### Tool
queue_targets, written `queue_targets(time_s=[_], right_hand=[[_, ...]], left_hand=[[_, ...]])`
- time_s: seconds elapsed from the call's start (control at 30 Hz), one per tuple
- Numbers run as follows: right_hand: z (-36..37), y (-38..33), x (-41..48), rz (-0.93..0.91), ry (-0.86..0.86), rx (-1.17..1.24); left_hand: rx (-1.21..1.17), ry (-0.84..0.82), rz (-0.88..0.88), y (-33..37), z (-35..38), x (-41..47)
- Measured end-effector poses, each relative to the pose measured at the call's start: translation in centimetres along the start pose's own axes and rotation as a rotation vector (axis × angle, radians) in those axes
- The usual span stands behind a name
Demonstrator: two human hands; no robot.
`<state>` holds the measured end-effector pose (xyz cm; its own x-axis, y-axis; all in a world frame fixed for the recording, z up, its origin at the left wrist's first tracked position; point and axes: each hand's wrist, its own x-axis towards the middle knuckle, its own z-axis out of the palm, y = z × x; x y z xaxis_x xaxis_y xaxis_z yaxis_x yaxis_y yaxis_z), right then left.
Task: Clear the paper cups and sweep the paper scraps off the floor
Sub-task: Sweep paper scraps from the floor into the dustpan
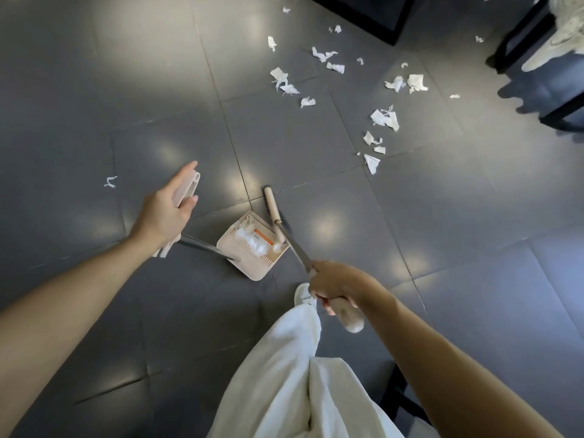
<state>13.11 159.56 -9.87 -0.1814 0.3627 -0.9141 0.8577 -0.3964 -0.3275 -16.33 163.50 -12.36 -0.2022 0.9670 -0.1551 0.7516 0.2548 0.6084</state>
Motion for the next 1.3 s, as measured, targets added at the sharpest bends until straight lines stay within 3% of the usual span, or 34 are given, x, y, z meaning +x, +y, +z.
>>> queue_targets(time_s=[0.27, 0.5, 0.8, 1.0, 1.3], right_hand=[[2.2, -3.2, -3.0, -0.029, 0.016, 0.231], [2.4, -10.9, -4.5, -0.089, 0.053, 0.212], [5.1, -28.9, -1.0, -0.086, 0.060, 0.128], [7.3, -43.9, 4.1, -0.125, 0.048, 0.105], [9.5, -57.3, 13.9, -0.197, 0.041, -0.124]], left_hand=[[-0.029, 0.055, 0.043, -3.1, -1.8, -2.7], [-0.096, 0.256, -0.007, -8.1, -7.6, -3.9], [-0.229, 0.376, -0.116, -19.0, -17.4, -1.9], [-0.190, 0.445, -0.164, -28.7, -27.3, 2.8], [-0.176, 0.486, -0.292, -37.9, -33.5, 8.3]])
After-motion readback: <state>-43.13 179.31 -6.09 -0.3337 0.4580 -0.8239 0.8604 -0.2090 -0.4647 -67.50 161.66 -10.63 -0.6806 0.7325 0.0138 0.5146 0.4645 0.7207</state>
